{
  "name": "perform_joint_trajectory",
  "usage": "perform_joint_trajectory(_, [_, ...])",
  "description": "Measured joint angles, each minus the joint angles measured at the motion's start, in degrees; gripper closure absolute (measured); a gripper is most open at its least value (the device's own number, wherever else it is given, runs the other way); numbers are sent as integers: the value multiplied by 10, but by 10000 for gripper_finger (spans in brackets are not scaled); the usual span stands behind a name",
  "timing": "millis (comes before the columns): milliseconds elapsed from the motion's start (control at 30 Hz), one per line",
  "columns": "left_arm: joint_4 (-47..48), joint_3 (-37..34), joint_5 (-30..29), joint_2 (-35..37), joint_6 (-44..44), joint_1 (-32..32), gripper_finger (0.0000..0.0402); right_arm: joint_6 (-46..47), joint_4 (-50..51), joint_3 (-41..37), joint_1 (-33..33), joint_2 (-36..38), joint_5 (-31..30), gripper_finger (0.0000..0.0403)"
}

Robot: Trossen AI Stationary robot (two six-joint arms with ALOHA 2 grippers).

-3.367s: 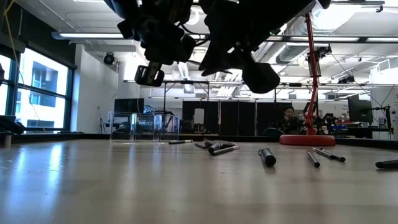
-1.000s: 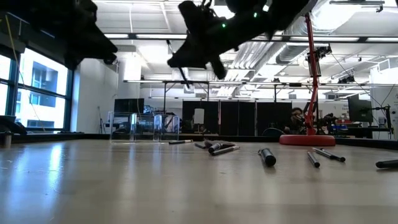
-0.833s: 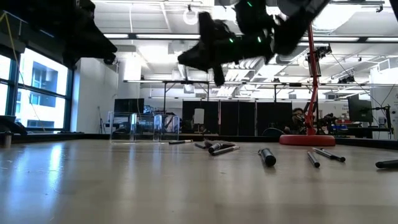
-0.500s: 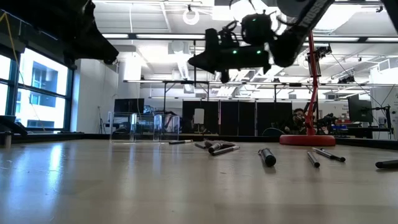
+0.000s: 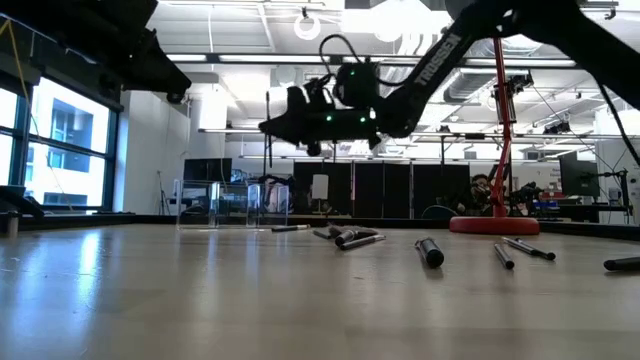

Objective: Put items in baskets/containers
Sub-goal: Put the brow brush into the transparent organizer, then put the highlighter brush into the transparent organizer

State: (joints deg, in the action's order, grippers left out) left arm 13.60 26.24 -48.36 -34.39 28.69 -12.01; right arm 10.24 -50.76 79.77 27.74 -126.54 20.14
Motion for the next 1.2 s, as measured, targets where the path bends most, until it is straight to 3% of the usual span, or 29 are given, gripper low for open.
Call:
perform_joint_trajectory(200, [-4, 0, -2, 0, 0, 0, 307, -5, 33, 42, 2, -40, 24, 388])
perform_joint_trajectory(567, [-7, 0, -2, 0, 1, 0, 307, -17, 48, 38, 0, -40, -5, 382])
perform_joint_trajectory(1200, [-16, 0, -1, 0, 2, 0, 307, -15, 55, 38, 0, -40, -5, 334])
